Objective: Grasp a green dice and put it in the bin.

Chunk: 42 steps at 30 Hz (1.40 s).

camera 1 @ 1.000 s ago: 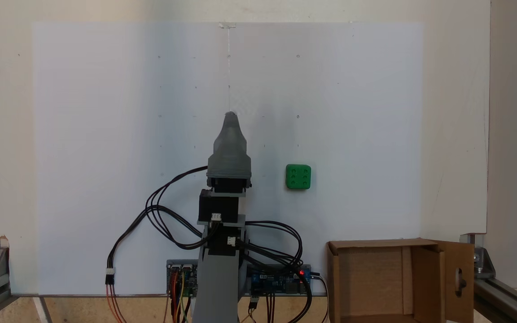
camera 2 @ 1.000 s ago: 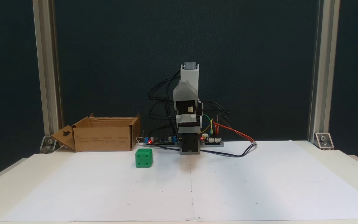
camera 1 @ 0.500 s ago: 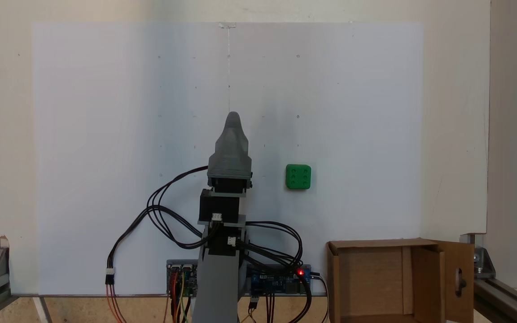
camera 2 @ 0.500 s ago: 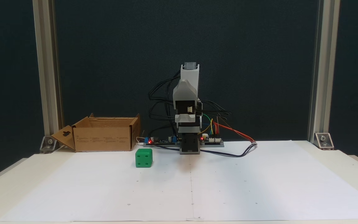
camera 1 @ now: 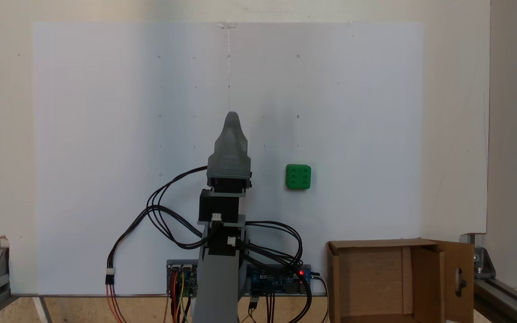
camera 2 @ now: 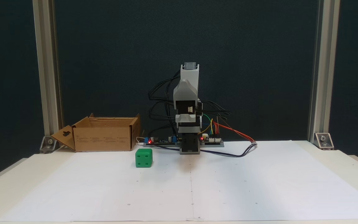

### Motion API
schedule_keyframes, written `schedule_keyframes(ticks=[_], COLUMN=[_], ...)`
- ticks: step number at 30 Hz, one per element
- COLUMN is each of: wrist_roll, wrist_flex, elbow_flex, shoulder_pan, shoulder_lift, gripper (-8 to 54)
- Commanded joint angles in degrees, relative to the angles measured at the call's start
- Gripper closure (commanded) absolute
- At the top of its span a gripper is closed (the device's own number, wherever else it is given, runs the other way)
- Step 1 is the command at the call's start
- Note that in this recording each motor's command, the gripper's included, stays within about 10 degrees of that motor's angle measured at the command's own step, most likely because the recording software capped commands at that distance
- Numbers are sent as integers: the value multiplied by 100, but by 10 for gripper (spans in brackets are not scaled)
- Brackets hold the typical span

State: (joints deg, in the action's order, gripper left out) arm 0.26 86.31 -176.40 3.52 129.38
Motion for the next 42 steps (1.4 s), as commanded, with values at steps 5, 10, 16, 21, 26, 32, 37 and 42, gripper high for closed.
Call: schedule_keyframes(ticks=[5,10,16,21,26,32,37,42], wrist_roll=[-272,-246,-237,-264,-281,-360,-431,-431], wrist_flex=[334,290,-316,-492,-642,-2355,-4375,-6265], elbow_flex=[-272,-272,-264,-264,-202,554,1556,2610], shoulder_pan=[18,-35,-88,-18,26,26,35,18], shoulder_lift=[615,606,598,589,598,624,633,650], gripper=[16,14,11,15,15,15,15,17])
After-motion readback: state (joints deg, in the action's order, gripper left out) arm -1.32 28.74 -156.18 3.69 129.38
